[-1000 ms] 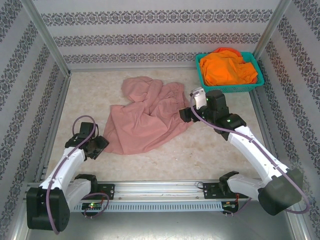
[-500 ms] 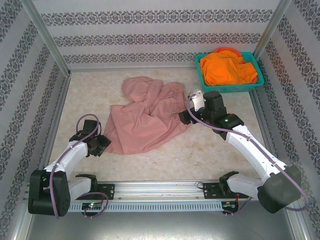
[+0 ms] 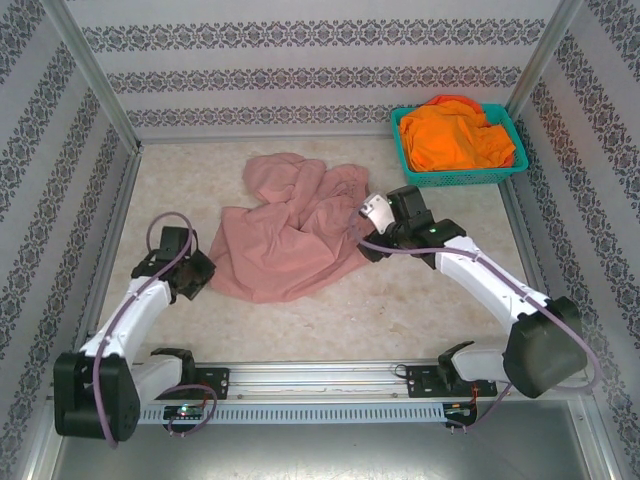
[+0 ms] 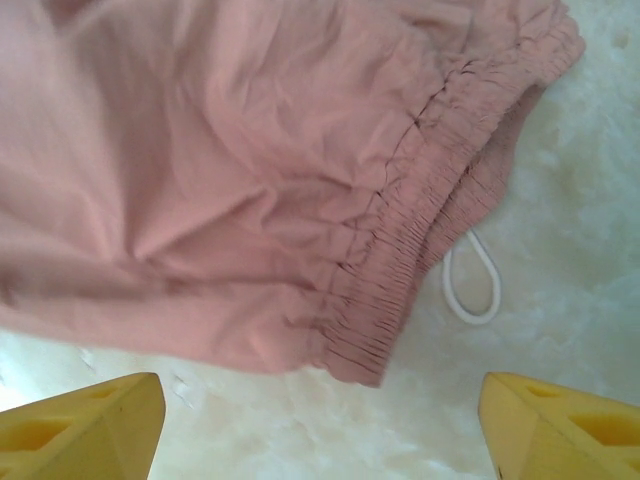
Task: Fold and stack the shorts
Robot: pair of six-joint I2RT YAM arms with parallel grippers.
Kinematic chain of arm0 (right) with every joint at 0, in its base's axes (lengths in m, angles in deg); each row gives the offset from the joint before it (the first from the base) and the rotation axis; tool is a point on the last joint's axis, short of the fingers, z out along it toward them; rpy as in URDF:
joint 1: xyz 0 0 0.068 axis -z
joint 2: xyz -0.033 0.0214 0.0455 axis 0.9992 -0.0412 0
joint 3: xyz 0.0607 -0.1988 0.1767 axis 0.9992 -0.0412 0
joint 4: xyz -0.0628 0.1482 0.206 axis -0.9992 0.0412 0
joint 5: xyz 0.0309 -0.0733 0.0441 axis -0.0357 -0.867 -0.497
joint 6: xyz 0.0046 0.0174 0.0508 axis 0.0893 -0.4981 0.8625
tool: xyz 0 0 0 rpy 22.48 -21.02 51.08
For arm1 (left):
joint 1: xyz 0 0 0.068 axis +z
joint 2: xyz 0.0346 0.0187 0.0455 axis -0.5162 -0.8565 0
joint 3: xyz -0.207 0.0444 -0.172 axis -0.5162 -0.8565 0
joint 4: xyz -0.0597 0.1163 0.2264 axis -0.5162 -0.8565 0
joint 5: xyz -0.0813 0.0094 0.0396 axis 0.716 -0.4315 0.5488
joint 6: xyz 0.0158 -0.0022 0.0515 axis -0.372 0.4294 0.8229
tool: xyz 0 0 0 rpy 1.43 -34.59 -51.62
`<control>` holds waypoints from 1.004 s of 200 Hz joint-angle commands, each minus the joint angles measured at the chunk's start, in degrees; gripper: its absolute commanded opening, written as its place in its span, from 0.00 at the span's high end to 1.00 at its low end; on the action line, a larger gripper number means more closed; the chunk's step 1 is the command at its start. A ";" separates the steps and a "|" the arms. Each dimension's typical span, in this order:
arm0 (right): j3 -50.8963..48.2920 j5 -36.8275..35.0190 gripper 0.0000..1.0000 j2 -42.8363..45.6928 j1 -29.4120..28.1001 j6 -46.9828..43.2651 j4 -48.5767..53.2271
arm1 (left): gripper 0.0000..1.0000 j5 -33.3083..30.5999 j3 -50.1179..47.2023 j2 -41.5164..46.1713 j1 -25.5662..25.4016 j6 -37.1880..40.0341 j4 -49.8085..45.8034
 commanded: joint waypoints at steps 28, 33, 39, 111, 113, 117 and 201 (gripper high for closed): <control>-1.95 -12.48 0.17 -5.39 -2.87 -26.67 -2.66 | 1.00 -4.02 6.06 2.69 -0.43 5.16 -4.30; -1.67 -12.47 0.17 -6.38 -3.07 -27.82 -2.85 | 1.00 -3.48 5.70 2.21 -0.43 4.99 -3.68; -1.30 -12.46 0.18 -7.59 -3.34 -28.99 -3.02 | 1.00 -2.88 5.19 1.69 -0.44 4.78 -2.88; 1.92 -17.22 0.31 -20.11 -4.19 -35.09 -8.36 | 1.00 -2.64 3.46 -0.31 -0.43 5.25 0.13; 1.97 -17.11 0.32 -20.39 -4.19 -35.15 -8.36 | 1.00 -2.69 3.44 -0.29 -0.43 5.30 0.24; 2.14 -16.98 0.34 -20.90 -4.19 -35.15 -8.53 | 1.00 -2.57 3.39 -0.47 -0.43 5.24 0.41; 6.65 -15.25 1.00 -12.64 -4.49 -27.32 -9.56 | 1.00 -8.43 17.38 -0.67 1.77 9.00 -3.99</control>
